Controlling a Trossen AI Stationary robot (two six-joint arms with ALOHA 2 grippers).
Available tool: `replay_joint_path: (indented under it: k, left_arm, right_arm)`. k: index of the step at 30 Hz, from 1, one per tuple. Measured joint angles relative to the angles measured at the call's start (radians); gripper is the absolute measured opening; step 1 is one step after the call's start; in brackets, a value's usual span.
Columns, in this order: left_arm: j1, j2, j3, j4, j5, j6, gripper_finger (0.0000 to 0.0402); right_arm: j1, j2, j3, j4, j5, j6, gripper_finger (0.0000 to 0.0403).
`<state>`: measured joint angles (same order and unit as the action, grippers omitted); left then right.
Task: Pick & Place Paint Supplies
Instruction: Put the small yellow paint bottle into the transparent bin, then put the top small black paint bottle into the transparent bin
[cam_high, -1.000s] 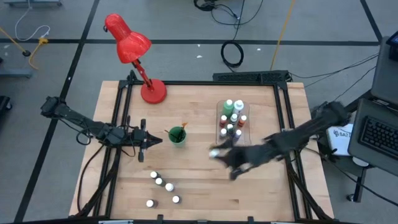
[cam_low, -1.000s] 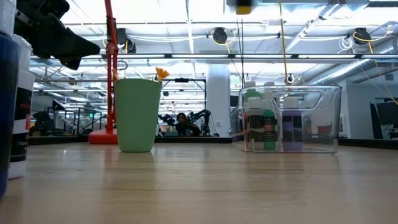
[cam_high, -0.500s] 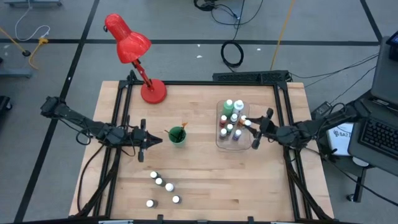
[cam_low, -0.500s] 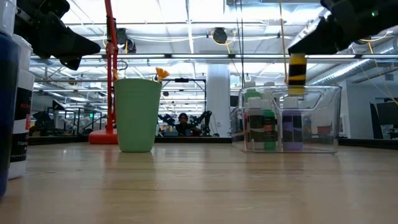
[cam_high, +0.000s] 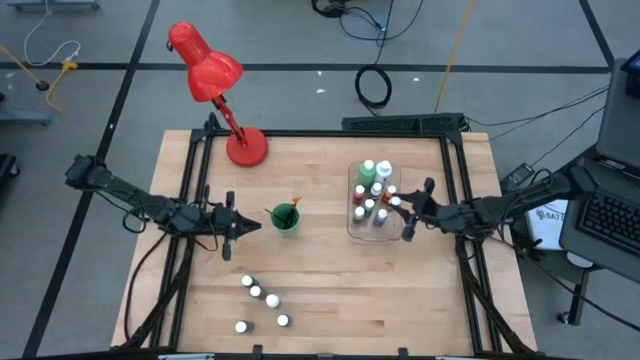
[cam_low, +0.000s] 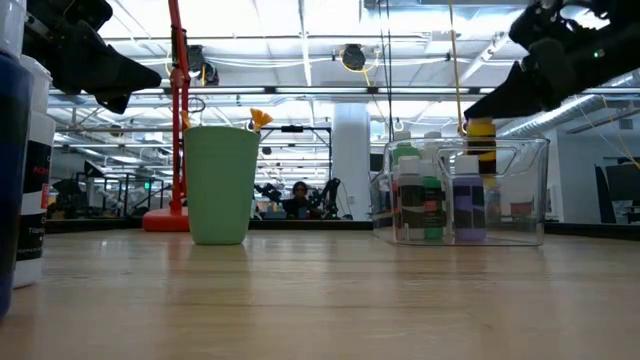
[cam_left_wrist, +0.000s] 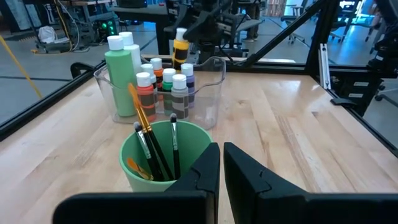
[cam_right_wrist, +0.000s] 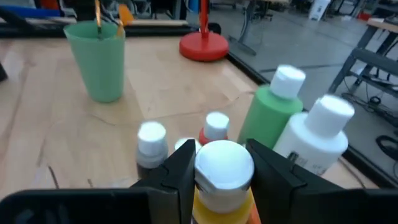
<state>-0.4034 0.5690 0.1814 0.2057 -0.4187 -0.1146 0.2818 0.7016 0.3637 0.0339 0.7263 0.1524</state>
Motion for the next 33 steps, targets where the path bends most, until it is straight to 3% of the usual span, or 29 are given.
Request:
replay_joint_path:
  k: [7,14,18,27,33]
  left_arm:
    - [0.0,0.0,0.0,-0.001,0.0,0.001,0.0026]
    - [0.0,0.0,0.0,0.0,0.001,0.001,0.0026]
    - [0.0,0.0,0.0,0.0,0.001,0.002,0.0026]
    - [0.0,0.0,0.0,0.0,0.001,0.0,0.0026]
    - [0.0,0.0,0.0,0.0,0.002,0.001,0.0026]
  right_arm:
    - [-0.038,0.044,-0.053,0.013,-0.023,0.088,0.0109]
    - [-0.095,0.067,-0.183,0.253,-0.052,0.079,0.0109]
    - [-0.116,0.066,-0.209,0.305,-0.08,0.067,0.011]
    - [-0.146,0.067,-0.212,0.31,-0.073,0.045,0.0188]
    - [-0.145,0.068,-0.214,0.391,-0.074,0.012,0.0212]
